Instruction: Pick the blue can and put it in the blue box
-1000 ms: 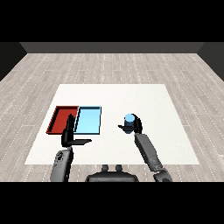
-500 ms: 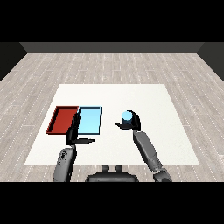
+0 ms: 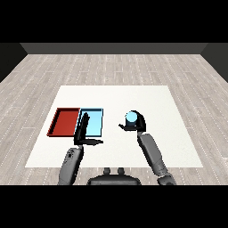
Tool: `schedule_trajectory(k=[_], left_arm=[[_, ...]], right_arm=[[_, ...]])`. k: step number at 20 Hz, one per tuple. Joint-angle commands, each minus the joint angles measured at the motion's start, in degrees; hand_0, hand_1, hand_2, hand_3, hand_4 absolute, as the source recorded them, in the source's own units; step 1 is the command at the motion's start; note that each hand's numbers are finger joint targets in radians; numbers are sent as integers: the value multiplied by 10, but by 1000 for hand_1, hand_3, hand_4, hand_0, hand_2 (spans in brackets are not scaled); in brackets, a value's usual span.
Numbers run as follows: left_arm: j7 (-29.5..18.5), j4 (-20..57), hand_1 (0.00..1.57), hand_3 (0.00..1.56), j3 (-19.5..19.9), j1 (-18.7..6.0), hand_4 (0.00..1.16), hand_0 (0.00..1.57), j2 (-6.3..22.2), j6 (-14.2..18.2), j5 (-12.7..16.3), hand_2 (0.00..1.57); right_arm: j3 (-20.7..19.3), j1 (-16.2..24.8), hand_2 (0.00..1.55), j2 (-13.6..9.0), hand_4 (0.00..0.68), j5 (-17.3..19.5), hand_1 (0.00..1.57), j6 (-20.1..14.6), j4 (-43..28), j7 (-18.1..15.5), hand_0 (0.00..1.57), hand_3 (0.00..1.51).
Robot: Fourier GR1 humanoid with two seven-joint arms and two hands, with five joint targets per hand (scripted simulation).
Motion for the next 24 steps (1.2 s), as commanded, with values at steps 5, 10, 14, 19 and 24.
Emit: schedule_trajectory(k=[5, 10, 14, 19, 24], left_arm=[[0, 11, 0, 0, -65, -3, 0, 0, -1, 43, 19, 0], [0, 70, 0, 0, -83, -69, 0, 0, -1, 60, 61, 0], [24, 41, 0, 0, -84, -64, 0, 0, -1, 53, 55, 0], [-30, 113, 0, 0, -106, -94, 0, 0, -1, 73, 54, 0], [11, 81, 0, 0, -143, -83, 0, 0, -1, 98, 57, 0]], right_arm=[[-14, -6, 1462, 13, 567, 19, 1450, 19, -16, 6, 1450, 1358], [-16, 5, 1473, -2, 560, 24, 1472, 36, -48, 27, 1472, 1382], [-32, -62, 1469, 13, 562, 27, 1446, 28, -2, 35, 1446, 1383], [19, -19, 1468, 15, 566, 18, 1443, 17, -45, 21, 1443, 1389], [74, -22, 1464, 15, 550, -8, 1450, -27, -56, 36, 1450, 1374]])
